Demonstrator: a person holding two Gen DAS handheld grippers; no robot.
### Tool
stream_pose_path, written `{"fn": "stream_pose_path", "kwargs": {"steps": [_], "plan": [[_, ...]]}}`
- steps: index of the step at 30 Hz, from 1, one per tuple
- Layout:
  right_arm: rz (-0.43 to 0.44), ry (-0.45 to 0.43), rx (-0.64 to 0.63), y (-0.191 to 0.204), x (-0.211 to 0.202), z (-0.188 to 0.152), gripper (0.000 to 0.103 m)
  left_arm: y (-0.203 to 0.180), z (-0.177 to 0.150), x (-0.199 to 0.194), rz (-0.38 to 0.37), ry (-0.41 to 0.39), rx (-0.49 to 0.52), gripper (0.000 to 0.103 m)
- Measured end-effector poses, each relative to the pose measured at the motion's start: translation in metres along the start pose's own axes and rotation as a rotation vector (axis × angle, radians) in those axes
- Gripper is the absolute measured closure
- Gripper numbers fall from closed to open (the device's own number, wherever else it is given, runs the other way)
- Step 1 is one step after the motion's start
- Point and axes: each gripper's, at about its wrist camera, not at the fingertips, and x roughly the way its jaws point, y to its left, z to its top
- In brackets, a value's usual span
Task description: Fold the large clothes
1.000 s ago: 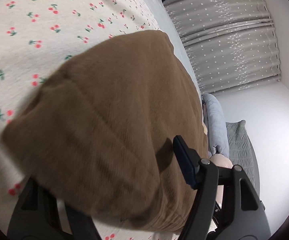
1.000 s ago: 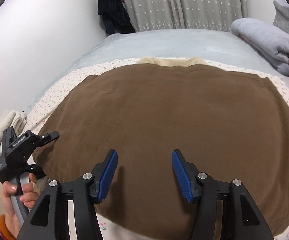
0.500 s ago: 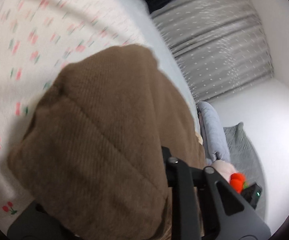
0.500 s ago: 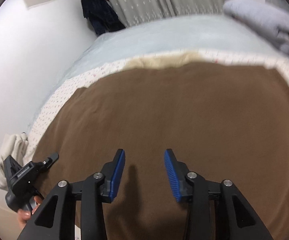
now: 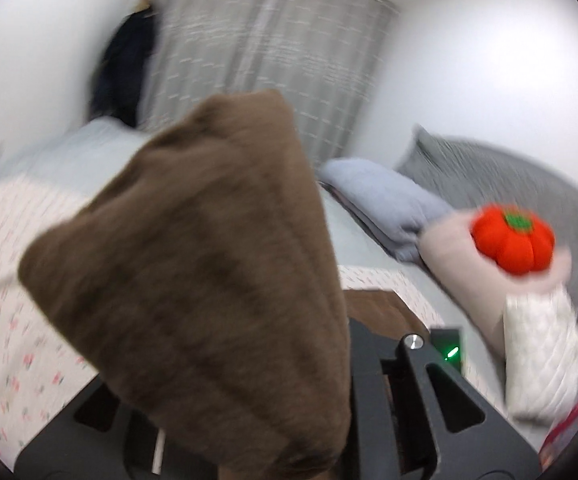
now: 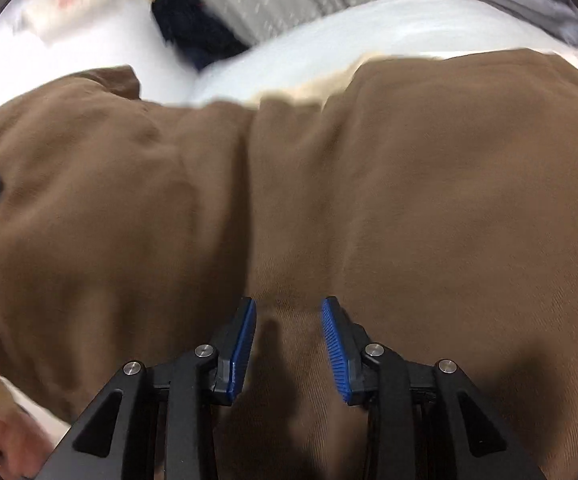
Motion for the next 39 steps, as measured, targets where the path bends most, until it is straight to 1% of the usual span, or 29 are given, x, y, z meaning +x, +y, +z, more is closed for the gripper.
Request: {"fn": "stream_pose_path", "kwargs": {"steps": [2,3,5,9,11,13,15,17,19,20,21,23,24,25,26,28,30,33,35,36,37,39], "plan": [[0.027,-0.066,0.059,-0.019,-0.031,0.0,0.066,-0.029,-0.001,0.011,-0.036,0.034,0.096,0.085],[0.025,-0.089,0.085,-0.03,-0.047,0.0,0.066,-0.044,-0.005,0.017,-0.051,0.054,0.139,0.085],[-0.006,-0.119,0.12,-0.047,-0.069,0.002,0.062,-0.066,-0.014,0.027,-0.076,0.093,0.209,0.085],[-0.095,-0.189,0.226,-0.104,-0.121,-0.001,0.061,-0.105,-0.045,0.052,-0.136,0.204,0.329,0.085],[-0.118,-0.212,0.263,-0.123,-0.136,-0.007,0.061,-0.118,-0.064,0.062,-0.166,0.27,0.373,0.084],[-0.132,-0.217,0.282,-0.138,-0.147,-0.017,0.061,-0.13,-0.087,0.071,-0.17,0.327,0.431,0.082],[-0.124,-0.215,0.282,-0.139,-0.144,-0.02,0.061,-0.142,-0.105,0.07,-0.166,0.331,0.5,0.079],[-0.12,-0.212,0.271,-0.142,-0.151,-0.021,0.061,-0.151,-0.121,0.066,-0.151,0.335,0.604,0.073],[-0.116,-0.215,0.253,-0.138,-0.157,-0.021,0.061,-0.159,-0.124,0.061,-0.147,0.338,0.665,0.068],[-0.103,-0.224,0.244,-0.135,-0.162,-0.019,0.061,-0.159,-0.122,0.056,-0.156,0.342,0.674,0.063],[-0.092,-0.232,0.241,-0.14,-0.159,-0.013,0.06,-0.156,-0.118,0.051,-0.18,0.35,0.665,0.06],[-0.03,-0.25,0.236,-0.136,-0.168,-0.004,0.053,-0.151,-0.107,0.04,-0.244,0.365,0.615,0.048],[-0.006,-0.253,0.236,-0.137,-0.176,-0.002,0.051,-0.152,-0.106,0.036,-0.268,0.369,0.599,0.046],[0.037,-0.248,0.235,-0.132,-0.176,0.005,0.048,-0.151,-0.106,0.03,-0.294,0.369,0.586,0.041],[0.061,-0.241,0.235,-0.134,-0.176,0.007,0.045,-0.15,-0.105,0.023,-0.314,0.371,0.579,0.038],[0.128,-0.208,0.236,-0.126,-0.166,0.021,0.043,-0.15,-0.105,0.014,-0.339,0.375,0.567,0.038],[0.159,-0.183,0.232,-0.119,-0.155,0.034,0.043,-0.147,-0.1,0.005,-0.373,0.387,0.538,0.038],[0.157,-0.136,0.214,-0.11,-0.138,0.047,0.041,-0.13,-0.085,-0.012,-0.47,0.416,0.436,0.03],[0.133,-0.097,0.198,-0.104,-0.128,0.054,0.041,-0.117,-0.074,-0.023,-0.502,0.425,0.38,0.026],[0.13,-0.08,0.195,-0.103,-0.124,0.056,0.041,-0.107,-0.067,-0.029,-0.502,0.43,0.355,0.025],[0.133,-0.04,0.193,-0.101,-0.112,0.062,0.041,-0.1,-0.065,-0.033,-0.492,0.432,0.341,0.024],[0.131,0.014,0.199,-0.096,-0.102,0.067,0.041,-0.083,-0.056,-0.036,-0.458,0.432,0.3,0.022]]}}
